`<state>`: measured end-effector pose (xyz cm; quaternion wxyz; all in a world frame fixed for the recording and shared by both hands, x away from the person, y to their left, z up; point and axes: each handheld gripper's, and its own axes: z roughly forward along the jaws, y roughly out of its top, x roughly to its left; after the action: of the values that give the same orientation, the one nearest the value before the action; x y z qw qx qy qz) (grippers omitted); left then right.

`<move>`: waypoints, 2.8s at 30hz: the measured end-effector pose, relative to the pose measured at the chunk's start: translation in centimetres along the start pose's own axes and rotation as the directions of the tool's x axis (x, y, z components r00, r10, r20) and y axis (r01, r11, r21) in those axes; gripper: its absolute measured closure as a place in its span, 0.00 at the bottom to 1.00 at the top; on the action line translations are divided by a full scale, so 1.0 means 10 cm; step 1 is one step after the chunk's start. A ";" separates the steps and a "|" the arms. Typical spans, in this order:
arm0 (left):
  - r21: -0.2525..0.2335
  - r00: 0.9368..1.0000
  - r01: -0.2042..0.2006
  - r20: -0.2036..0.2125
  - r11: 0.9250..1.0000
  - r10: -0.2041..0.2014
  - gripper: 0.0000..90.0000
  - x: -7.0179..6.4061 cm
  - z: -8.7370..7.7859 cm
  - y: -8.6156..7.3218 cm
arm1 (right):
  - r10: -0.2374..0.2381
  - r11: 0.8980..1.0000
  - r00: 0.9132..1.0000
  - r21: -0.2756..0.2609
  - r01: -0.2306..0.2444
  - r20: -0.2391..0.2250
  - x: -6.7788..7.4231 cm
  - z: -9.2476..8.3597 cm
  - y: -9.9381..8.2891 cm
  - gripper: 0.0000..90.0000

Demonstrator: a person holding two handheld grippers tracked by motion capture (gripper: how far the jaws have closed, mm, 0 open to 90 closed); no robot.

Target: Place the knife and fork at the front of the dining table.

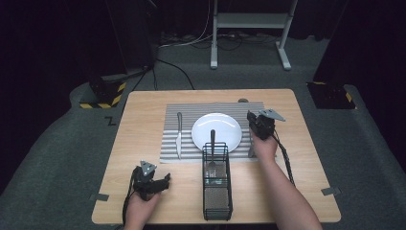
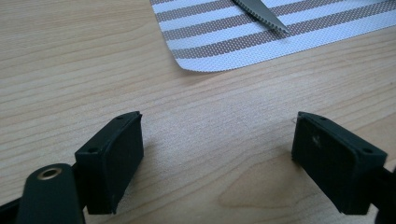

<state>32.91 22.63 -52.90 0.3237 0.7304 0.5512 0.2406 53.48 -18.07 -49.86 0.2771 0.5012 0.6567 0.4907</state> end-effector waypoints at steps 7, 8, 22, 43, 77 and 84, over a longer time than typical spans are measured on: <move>0.000 1.000 0.000 0.001 1.000 0.000 0.18 0.00 0.00 0.00 | 0.044 0.999 0.999 0.032 -0.044 0.011 -0.09 0.07 -0.03 0.94; 0.001 1.000 0.000 0.002 1.000 0.000 0.18 0.00 0.00 0.00 | 0.054 0.998 0.999 0.035 -0.054 0.010 -0.09 0.07 -0.03 0.94; 0.001 1.000 0.000 0.001 1.000 0.000 0.18 0.00 0.00 0.00 | 0.084 0.996 0.996 0.000 -0.084 -0.018 0.08 0.01 0.02 0.96; 0.000 1.000 0.004 0.001 1.000 -0.004 0.19 0.00 0.00 0.00 | 0.071 0.993 0.996 0.096 -0.075 0.048 -0.10 0.09 -0.10 0.89; 0.004 1.000 0.000 0.003 1.000 0.000 0.17 -0.01 0.01 0.01 | -0.105 0.978 0.987 0.195 0.079 0.125 0.02 -0.95 -0.48 0.82; 0.004 1.000 -0.002 0.004 1.000 0.002 0.16 -0.01 0.01 0.01 | -0.131 0.961 0.985 0.260 0.097 0.116 0.11 -1.14 -0.66 0.82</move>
<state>33.01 22.54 -52.91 0.3229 0.7322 0.5503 0.2384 40.78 -21.31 -51.62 0.2813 0.5252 0.7220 0.3517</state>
